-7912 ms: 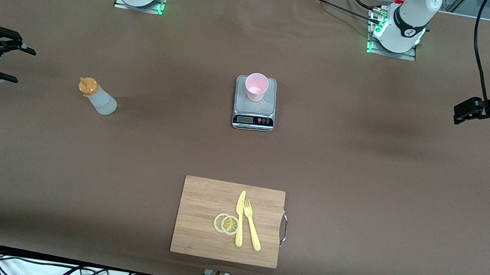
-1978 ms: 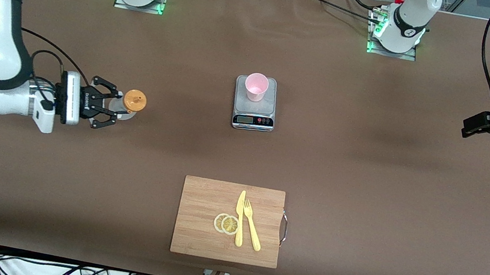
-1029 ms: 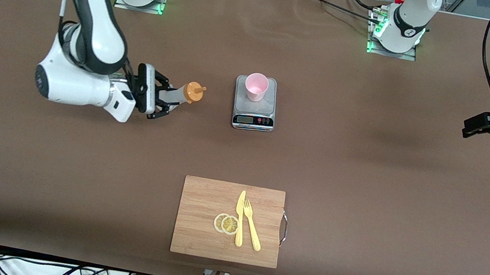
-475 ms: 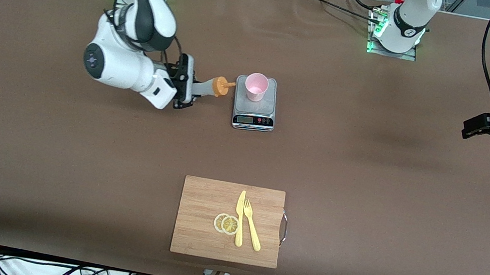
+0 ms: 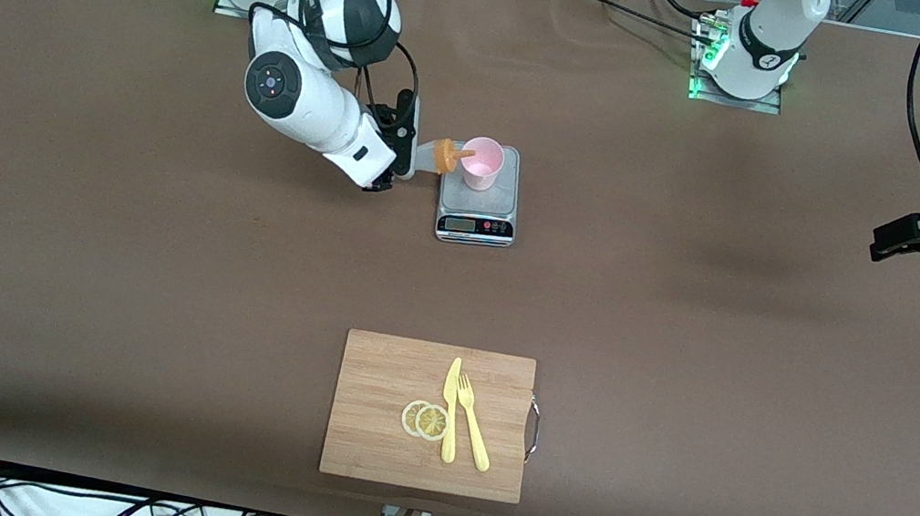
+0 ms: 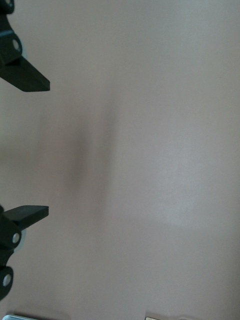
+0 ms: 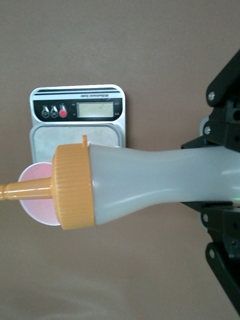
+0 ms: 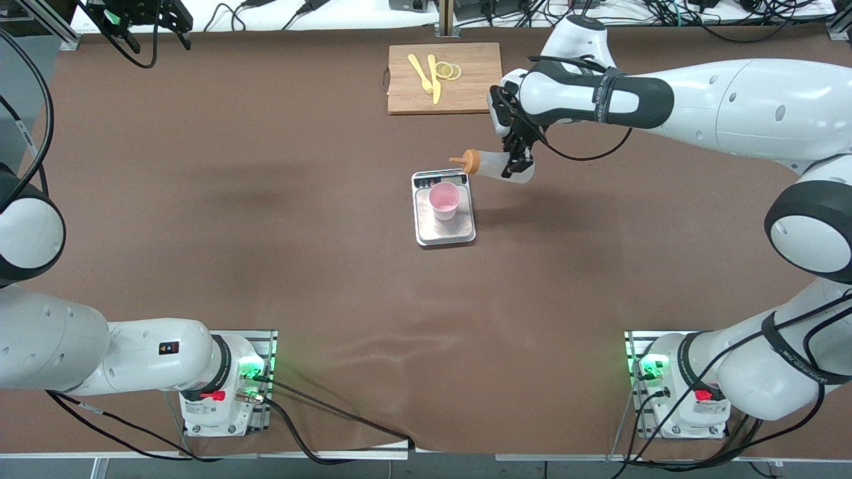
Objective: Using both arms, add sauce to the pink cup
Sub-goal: 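Tilt the bottle nozzle over the pink cup with the right gripper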
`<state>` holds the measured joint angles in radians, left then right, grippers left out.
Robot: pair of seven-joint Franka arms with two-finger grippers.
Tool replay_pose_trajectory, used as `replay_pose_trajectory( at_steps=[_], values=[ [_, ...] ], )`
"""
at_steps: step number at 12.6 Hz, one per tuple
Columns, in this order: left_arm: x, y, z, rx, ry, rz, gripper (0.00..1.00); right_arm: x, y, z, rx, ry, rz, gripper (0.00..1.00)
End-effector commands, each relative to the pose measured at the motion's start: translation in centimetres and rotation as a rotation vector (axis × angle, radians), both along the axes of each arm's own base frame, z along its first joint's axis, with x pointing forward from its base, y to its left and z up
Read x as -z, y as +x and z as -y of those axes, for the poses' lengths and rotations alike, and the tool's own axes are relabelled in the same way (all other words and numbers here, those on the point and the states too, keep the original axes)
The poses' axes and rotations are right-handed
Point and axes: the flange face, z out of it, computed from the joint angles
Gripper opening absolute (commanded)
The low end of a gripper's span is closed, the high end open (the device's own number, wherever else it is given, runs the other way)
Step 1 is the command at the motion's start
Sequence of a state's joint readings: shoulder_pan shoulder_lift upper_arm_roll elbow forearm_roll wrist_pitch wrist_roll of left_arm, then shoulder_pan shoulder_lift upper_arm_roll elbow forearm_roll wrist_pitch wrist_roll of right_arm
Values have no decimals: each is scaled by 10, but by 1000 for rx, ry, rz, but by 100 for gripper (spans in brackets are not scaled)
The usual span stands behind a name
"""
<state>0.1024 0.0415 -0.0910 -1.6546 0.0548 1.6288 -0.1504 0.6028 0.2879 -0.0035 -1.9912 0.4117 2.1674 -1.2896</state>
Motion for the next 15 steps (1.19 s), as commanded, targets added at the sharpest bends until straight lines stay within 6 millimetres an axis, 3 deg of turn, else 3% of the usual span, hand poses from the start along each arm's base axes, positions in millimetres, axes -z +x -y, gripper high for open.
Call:
replay_pose_trajectory(
  at_steps=[1, 5, 15],
  values=[
    [-1, -3, -2, 16, -26, 10, 100, -13, -12, 0, 3, -67, 39, 4],
    [-1, -2, -2, 17, -26, 11, 100, -14, -34, -27, -5, -202, 106, 5],
    [1, -3, -2, 17, -26, 10, 100, -22, -79, -70, 104, -453, 235, 5]
  ],
)
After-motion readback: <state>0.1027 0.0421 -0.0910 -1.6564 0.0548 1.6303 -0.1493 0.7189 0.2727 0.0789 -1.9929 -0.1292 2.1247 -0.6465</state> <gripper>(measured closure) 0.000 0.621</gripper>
